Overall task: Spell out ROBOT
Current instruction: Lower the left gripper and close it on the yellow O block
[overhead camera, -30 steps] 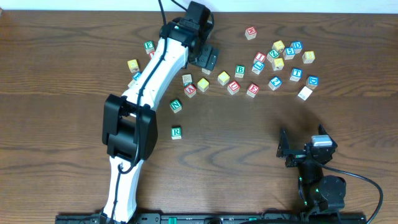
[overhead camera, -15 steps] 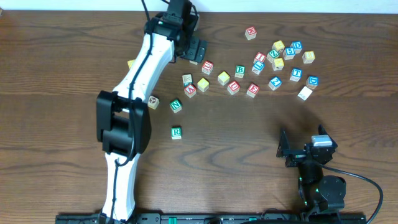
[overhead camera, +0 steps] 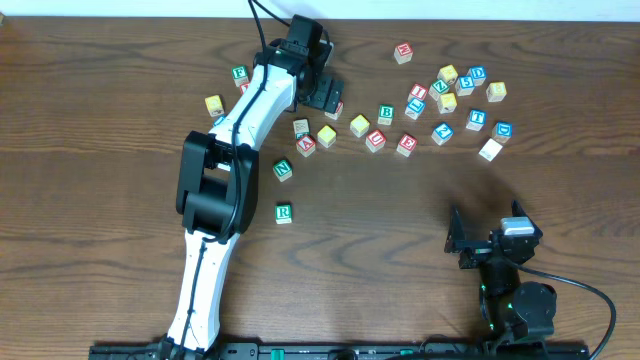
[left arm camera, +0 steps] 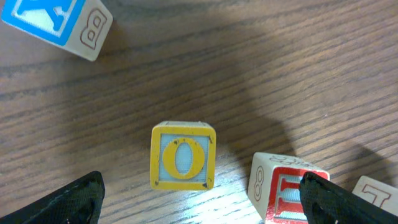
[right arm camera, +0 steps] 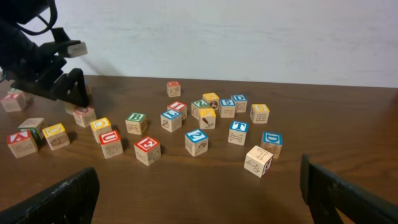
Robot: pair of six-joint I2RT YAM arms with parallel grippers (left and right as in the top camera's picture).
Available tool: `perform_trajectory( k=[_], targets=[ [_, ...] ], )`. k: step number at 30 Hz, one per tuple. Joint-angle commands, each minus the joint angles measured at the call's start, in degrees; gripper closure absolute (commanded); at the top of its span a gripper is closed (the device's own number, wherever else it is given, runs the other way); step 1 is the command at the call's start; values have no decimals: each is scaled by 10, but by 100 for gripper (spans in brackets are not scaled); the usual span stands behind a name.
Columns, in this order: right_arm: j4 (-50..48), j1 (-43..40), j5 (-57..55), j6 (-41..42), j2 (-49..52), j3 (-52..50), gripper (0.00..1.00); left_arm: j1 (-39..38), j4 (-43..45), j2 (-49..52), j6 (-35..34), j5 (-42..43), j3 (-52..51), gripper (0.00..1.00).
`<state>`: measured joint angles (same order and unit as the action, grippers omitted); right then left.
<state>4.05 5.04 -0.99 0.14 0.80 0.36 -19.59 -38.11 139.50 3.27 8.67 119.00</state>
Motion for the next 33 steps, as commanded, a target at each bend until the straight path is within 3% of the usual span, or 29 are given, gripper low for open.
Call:
perform_trajectory(
  k=[1,16,20,33],
  targets=[
    [2,-3,3,-6,-1,-1,1,2,4,7,6,-3,9,2],
    [2,-3,3,-6,-1,-1,1,2,29,6,5,-3,9,0],
    [2,-3,3,-6,-1,-1,1,2,40,6,-14,-40,9,4],
    [2,-3,3,-6,-1,0,1,2,40,10,-14,-40,9,7]
  ],
)
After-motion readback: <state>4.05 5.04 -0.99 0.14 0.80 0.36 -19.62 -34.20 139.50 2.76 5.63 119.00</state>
